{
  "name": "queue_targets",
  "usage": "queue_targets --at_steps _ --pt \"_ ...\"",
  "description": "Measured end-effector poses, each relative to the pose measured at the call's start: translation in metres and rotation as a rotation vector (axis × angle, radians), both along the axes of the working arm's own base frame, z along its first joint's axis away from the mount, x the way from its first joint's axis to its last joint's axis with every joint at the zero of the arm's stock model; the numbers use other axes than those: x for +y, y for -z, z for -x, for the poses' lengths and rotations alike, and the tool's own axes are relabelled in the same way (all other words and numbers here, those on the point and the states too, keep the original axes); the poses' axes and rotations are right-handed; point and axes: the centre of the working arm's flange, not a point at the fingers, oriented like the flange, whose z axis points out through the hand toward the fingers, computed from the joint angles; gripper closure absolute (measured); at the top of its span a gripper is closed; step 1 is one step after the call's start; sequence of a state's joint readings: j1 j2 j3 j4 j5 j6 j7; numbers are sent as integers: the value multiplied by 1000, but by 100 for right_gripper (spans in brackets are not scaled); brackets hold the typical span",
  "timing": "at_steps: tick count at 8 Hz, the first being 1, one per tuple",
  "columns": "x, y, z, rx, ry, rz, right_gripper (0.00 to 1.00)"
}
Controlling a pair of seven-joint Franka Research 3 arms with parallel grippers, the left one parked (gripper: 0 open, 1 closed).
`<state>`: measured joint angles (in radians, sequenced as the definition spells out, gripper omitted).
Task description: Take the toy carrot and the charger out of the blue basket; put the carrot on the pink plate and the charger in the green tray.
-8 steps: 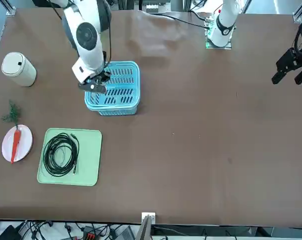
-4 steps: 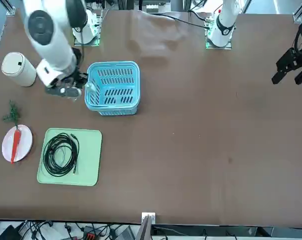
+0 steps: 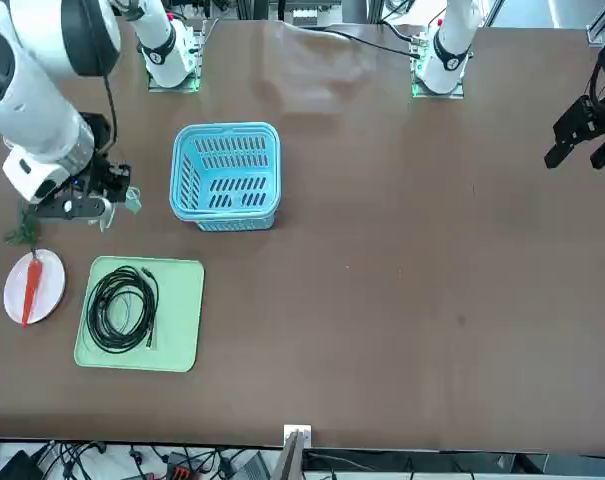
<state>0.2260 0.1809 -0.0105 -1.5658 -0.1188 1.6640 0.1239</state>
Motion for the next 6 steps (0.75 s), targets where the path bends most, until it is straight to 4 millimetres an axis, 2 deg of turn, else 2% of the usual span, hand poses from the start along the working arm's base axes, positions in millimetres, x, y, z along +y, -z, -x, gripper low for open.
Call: queue_targets --at_steps 1,3,5,6 --pt "2 14 -18 -10 -23 -4 99" --pt "5 71 -56 -39 -50 -14 99" --pt "4 127 -80 -46 -56 -18 98" --pt "1 143 -88 -57 -55 -22 98"
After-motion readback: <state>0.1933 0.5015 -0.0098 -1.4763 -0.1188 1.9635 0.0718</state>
